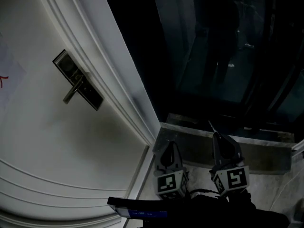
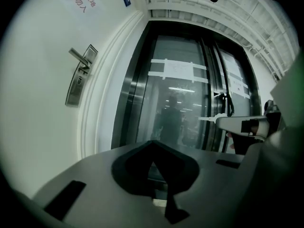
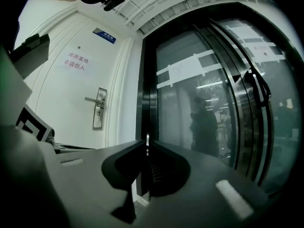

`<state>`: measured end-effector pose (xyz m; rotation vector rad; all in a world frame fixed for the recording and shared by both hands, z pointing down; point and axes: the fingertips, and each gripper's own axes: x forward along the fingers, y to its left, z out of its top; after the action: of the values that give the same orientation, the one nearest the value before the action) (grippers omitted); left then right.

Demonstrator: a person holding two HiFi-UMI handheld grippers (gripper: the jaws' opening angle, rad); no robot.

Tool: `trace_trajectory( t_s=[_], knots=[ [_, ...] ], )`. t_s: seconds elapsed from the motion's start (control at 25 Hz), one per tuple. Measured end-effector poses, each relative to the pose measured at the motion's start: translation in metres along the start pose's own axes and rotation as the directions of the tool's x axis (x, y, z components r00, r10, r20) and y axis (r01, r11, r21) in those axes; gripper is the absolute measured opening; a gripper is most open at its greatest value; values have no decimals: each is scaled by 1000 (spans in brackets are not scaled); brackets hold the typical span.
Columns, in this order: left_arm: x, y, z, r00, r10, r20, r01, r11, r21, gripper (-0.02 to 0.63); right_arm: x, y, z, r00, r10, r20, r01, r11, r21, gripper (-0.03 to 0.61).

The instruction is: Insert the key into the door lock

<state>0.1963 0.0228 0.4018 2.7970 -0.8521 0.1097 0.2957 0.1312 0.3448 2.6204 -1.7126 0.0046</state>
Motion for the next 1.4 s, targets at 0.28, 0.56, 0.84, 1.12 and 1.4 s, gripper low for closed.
trace_trajectory(
  t_s=[0.28,0.56,0.84,1.12,1.4],
  knots=[
    [7,94,32,981,184,57,-181,982,-44,2,77,63,9,987,159,21,-158,987,-15,12],
    [5,165,43,944,320,83,-315,947,-71,2,131,124,12,951,307,28,-306,952,-29,12],
    [9,216,61,922,374,105,-373,927,-25,2,172,172,13,914,405,34,-404,914,-24,12],
    [13,268,109,885,430,179,-446,893,56,2,204,224,28,866,493,81,-491,870,-46,12],
    [-7,307,130,835,507,217,-530,846,63,2,227,267,41,827,550,120,-548,835,-50,12]
  ],
)
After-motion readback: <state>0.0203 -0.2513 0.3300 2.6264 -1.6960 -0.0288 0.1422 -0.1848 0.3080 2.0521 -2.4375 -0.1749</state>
